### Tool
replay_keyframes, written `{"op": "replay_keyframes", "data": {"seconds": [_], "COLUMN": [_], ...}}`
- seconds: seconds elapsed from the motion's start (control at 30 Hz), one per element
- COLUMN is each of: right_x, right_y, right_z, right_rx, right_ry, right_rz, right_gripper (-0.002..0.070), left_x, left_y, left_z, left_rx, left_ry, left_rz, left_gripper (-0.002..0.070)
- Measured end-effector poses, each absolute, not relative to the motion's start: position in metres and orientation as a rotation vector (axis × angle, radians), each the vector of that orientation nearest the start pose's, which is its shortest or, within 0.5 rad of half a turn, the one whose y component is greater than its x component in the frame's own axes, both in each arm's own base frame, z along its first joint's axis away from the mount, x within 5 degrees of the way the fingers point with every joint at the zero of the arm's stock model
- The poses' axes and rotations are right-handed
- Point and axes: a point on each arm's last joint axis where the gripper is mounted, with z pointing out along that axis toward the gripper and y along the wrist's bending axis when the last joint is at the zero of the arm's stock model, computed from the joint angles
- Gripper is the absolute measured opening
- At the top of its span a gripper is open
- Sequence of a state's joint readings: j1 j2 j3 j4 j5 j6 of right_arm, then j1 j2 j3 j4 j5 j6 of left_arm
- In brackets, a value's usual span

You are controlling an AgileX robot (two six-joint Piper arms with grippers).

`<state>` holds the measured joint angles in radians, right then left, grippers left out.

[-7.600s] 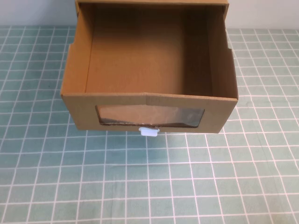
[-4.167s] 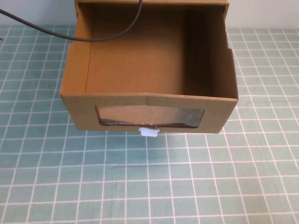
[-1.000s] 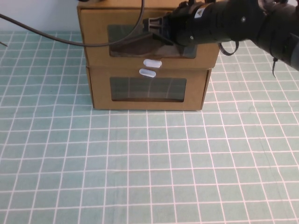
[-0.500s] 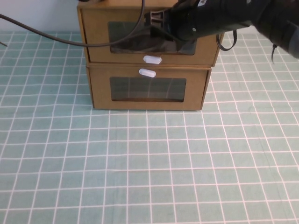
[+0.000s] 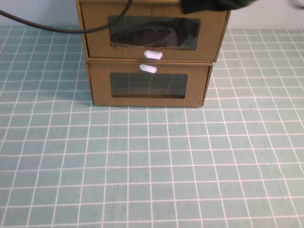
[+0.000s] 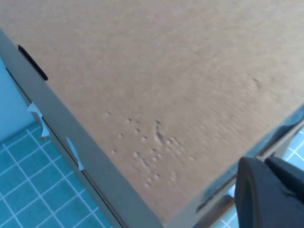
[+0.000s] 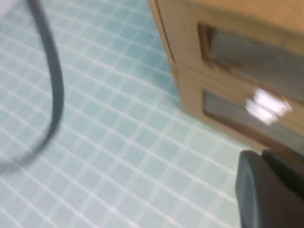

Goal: Close the shoe box

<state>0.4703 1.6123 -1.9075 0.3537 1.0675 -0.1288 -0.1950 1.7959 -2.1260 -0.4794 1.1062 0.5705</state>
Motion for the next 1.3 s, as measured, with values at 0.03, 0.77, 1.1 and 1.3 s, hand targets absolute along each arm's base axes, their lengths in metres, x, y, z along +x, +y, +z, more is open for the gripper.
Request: {"op": "replay_keyframes", "data": {"seconds": [0.03,0.77,1.1,1.3], "right_x": [0.284,0.056,0.060,0.076], "right_y": [0.175,0.049,0.050,0.058], "right_z": [0.470,0.372,0.308,0.269], "right_rx": [-0.648,-0.522,-0.396,-0.363], "right_ry": [2.178,2.063,1.826,1.833], "right_rz": [0.590,0.562,0.658,0.642], "right_gripper": [-0.0011,-0.0011,-0.0011,-0.0011], "left_x": [0.367,0.116,0.049,0.048], "left_y": [-0.111,-0.044,-0.026,-0.021], "left_z": [0.467,0.425,0.300,0.236], "left_rx": [0.803,0.532,0.454,0.345], "left_ry": [2.012,1.595,1.542,1.555], "left_rz": [-0.383,-0.158,-0.124,-0.157], "left_gripper": [-0.0005,-0.0005,-0.0005,-0.0005]}}
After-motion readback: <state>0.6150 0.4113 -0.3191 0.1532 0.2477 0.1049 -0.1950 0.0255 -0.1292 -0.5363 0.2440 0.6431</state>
